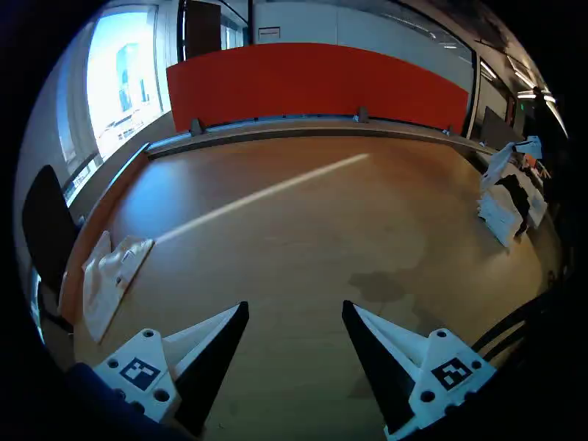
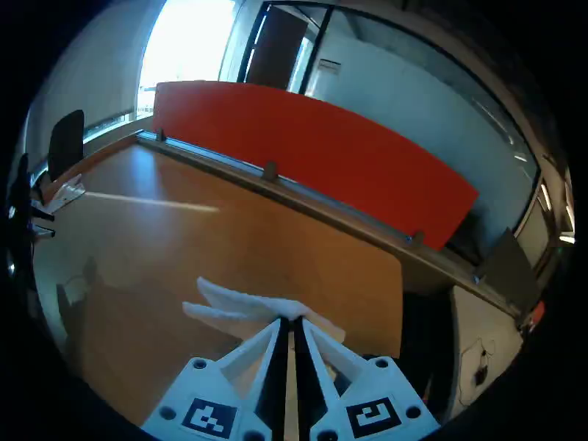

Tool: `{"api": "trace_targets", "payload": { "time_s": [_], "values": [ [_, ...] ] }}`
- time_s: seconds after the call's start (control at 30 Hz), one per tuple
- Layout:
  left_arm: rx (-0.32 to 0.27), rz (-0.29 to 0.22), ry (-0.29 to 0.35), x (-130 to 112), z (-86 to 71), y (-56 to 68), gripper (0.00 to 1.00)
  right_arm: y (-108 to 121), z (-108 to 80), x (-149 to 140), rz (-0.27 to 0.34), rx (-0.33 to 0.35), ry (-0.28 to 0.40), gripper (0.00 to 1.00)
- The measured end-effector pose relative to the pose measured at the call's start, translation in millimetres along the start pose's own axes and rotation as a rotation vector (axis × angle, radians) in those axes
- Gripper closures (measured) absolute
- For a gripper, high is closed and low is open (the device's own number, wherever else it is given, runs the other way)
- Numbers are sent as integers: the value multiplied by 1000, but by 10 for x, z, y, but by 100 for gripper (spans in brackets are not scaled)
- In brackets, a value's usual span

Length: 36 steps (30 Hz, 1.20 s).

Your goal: Fold towel

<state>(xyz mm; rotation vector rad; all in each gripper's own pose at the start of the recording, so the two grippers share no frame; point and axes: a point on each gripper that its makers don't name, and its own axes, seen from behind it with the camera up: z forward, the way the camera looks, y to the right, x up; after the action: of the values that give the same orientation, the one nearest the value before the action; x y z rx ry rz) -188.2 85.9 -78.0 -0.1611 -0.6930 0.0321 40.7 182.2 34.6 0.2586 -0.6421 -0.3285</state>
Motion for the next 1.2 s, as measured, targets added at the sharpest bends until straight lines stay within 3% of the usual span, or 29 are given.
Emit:
{"api": "trace_targets", "payload": {
  "time_s": [0.5,0.97,1.03,1.17,1.2],
  "values": [
    [-19,28,0,12,-8,96,6,176,-355,-1060,126,-76,-134,95],
    [-21,38,-1,12,-19,146,6,243,-369,-1320,152,-118,-177,93],
    [-20,37,-1,8,-25,144,6,277,-369,-1361,151,-134,-189,82],
    [-16,36,-2,3,-35,130,6,322,-388,-1447,143,-158,-212,44],
    [-15,35,-2,4,-36,126,6,324,-393,-1462,142,-160,-215,41]
  ]
}}
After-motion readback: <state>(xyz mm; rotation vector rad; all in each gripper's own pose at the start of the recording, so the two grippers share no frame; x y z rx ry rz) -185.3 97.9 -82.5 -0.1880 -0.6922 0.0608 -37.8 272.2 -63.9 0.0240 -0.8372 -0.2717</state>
